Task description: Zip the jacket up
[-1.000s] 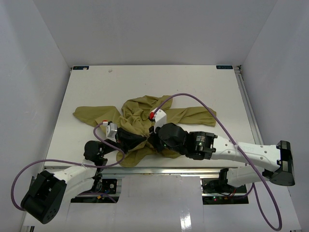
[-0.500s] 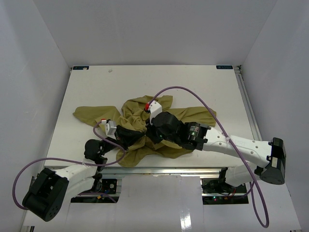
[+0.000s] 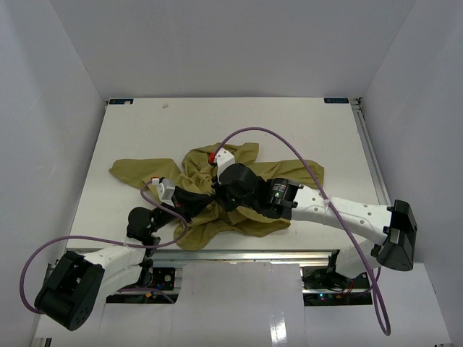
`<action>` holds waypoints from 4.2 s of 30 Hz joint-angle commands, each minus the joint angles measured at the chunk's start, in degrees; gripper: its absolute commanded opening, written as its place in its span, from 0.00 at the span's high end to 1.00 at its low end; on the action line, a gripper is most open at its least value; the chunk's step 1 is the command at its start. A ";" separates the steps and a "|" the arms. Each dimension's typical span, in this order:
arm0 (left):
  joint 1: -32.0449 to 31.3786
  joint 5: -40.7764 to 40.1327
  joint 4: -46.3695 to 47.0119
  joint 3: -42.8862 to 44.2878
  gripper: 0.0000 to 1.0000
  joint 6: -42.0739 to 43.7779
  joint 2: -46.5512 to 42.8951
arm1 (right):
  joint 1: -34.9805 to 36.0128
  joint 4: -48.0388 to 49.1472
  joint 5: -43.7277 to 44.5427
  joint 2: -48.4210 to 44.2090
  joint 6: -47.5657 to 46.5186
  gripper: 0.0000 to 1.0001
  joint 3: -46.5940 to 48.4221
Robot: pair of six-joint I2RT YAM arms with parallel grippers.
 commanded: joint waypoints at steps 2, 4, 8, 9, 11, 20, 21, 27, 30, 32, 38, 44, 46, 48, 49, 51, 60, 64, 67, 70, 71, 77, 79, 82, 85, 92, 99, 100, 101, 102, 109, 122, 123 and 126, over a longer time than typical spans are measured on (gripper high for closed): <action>-2.11 8.98 3.05 -0.53 1.00 -0.81 -0.91 | -0.46 11.13 -1.50 2.76 1.01 0.92 4.40; -2.11 8.66 2.90 -0.53 1.00 -0.87 -0.80 | -0.78 11.08 -2.03 3.39 1.35 0.92 4.79; -2.11 6.97 -1.19 0.09 1.00 -0.40 -1.71 | -1.73 9.91 -4.46 1.97 1.52 0.92 4.09; -2.11 6.63 -2.76 0.46 1.00 -0.17 -2.08 | -2.16 9.03 -5.32 1.42 1.43 0.92 3.91; -2.11 5.22 -6.66 1.03 1.00 1.06 -2.72 | -3.48 5.08 -9.78 0.89 1.36 0.89 4.54; -2.11 3.69 -4.17 0.26 1.00 1.16 -1.64 | -5.90 5.45 -16.20 -1.16 2.45 0.61 7.62; -2.11 3.78 -3.86 0.20 1.00 1.04 -1.26 | -6.28 6.63 -16.18 -1.23 2.80 0.60 7.81; -2.11 4.52 -3.47 0.03 1.00 0.80 -1.64 | -10.12 14.54 -21.33 -0.44 3.92 0.52 4.72; -2.11 4.41 -3.57 -0.03 1.00 0.77 -1.65 | -12.26 18.57 -28.06 -0.11 6.52 0.52 2.47; -2.11 4.53 -3.35 0.03 1.00 0.75 -1.43 | -12.48 18.34 -28.07 -0.35 6.70 0.52 2.14; -2.11 6.04 -5.38 0.57 1.00 0.18 -2.59 | -14.14 7.56 -20.94 -4.95 2.27 0.42 2.12; -1.98 8.91 -12.56 3.69 1.00 -0.67 -3.88 | -14.50 4.15 -19.17 -15.10 -26.23 0.40 -0.09; -1.90 10.48 -14.88 5.41 1.00 -1.26 -2.94 | -14.22 7.98 -19.16 -18.68 -38.19 0.43 -3.35; -1.83 11.89 -14.41 5.57 1.00 -2.53 -2.25 | -14.06 11.20 -19.42 -21.87 -50.99 0.45 -8.38; -1.74 12.25 -12.72 5.16 1.00 -3.45 -1.70 | -13.84 13.85 -21.06 -23.24 -56.89 0.44 -10.62; -1.54 13.01 -10.43 4.71 1.00 -4.73 -0.70 | -13.54 19.08 -24.04 -25.54 -65.63 0.43 -14.62; -0.18 15.58 -8.19 4.86 1.00 -7.86 1.05 | -3.44 36.93 -20.99 -30.03 -96.93 0.50 -34.61; 0.03 16.97 -6.63 4.77 1.00 -9.22 2.43 | 2.79 36.38 -14.53 -29.18 -102.90 0.48 -37.85; 0.09 16.86 -7.00 4.75 1.00 -9.13 2.72 | 6.42 35.33 -12.20 -29.19 -103.16 0.47 -37.92; 0.17 16.96 -6.47 4.52 1.00 -9.60 2.58 | 8.95 35.16 -9.61 -27.95 -104.14 0.47 -38.28; 0.18 16.99 -6.47 4.45 1.00 -9.71 2.51 | 9.77 35.72 -8.90 -27.43 -104.59 0.47 -38.80; 0.26 16.78 -6.39 4.16 1.00 -9.53 2.09 | 11.03 37.21 -6.84 -24.82 -105.36 0.47 -40.05; 0.26 16.61 -6.62 4.16 1.00 -9.48 2.11 | 11.03 37.34 -6.80 -24.78 -105.16 0.47 -40.22; 0.34 16.72 -6.06 4.15 1.00 -9.72 2.37 | 11.10 37.26 -6.59 -24.54 -104.91 0.47 -40.19; 0.37 16.85 -5.22 3.88 1.00 -10.03 2.59 | 11.12 37.78 -6.16 -23.95 -105.54 0.47 -40.39; 0.46 16.94 -5.28 3.74 1.00 -10.03 2.29 | 11.12 39.09 -5.30 -21.77 -106.31 0.47 -40.15; 0.44 17.27 -4.37 3.61 1.00 -10.45 2.38 | 11.13 40.72 -4.80 -20.26 -107.21 0.48 -39.52; 0.44 17.27 -4.40 3.55 1.00 -10.45 2.31 | 11.16 40.92 -4.86 -20.09 -107.25 0.49 -39.52; 0.44 17.27 -4.44 3.48 1.00 -10.45 2.24 | 11.19 41.12 -4.93 -19.92 -107.28 0.49 -39.52; 0.44 17.23 -4.41 3.49 1.00 -10.45 2.22 | 11.17 41.45 -4.88 -19.68 -107.30 0.49 -39.55; 0.44 17.39 -4.04 3.40 1.00 -10.66 2.48 | 11.12 43.24 -5.21 -19.07 -107.47 0.53 -39.90; 0.44 17.27 -3.77 3.46 1.00 -10.63 2.75 | 11.59 44.91 -6.68 -19.94 -106.51 0.58 -40.66; 0.44 17.27 -3.77 3.46 1.00 -10.63 2.75 | 11.64 44.80 -6.77 -19.92 -106.51 0.58 -40.63; 0.44 17.27 -3.88 3.49 1.00 -10.63 2.75 | 11.63 44.66 -7.03 -19.78 -106.43 0.58 -40.57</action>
